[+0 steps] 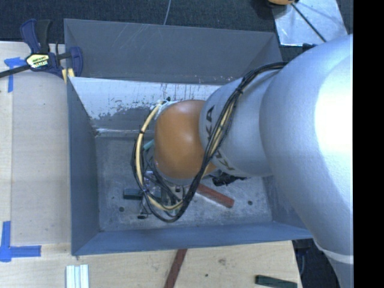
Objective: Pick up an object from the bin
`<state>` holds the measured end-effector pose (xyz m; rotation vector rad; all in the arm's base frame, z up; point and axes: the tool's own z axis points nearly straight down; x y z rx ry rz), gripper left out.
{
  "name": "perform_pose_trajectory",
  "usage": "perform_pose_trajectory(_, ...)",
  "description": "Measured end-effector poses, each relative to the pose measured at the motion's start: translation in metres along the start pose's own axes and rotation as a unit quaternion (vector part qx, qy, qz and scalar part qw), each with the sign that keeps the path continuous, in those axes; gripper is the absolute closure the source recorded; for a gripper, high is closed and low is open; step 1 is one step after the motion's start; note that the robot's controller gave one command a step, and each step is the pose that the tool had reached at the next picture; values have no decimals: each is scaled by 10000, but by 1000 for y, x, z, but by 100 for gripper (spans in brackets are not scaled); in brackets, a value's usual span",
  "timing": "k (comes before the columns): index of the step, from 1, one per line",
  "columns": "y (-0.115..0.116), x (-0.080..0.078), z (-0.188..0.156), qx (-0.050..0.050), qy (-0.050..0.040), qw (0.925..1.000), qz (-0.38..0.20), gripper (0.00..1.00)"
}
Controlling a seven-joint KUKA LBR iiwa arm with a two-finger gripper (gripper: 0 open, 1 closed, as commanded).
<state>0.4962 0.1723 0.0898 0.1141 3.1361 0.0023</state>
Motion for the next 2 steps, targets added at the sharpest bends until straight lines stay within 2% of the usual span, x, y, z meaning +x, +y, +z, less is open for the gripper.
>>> perform_pose_trajectory(2,-1,1,-18,17,39,10000,3,100)
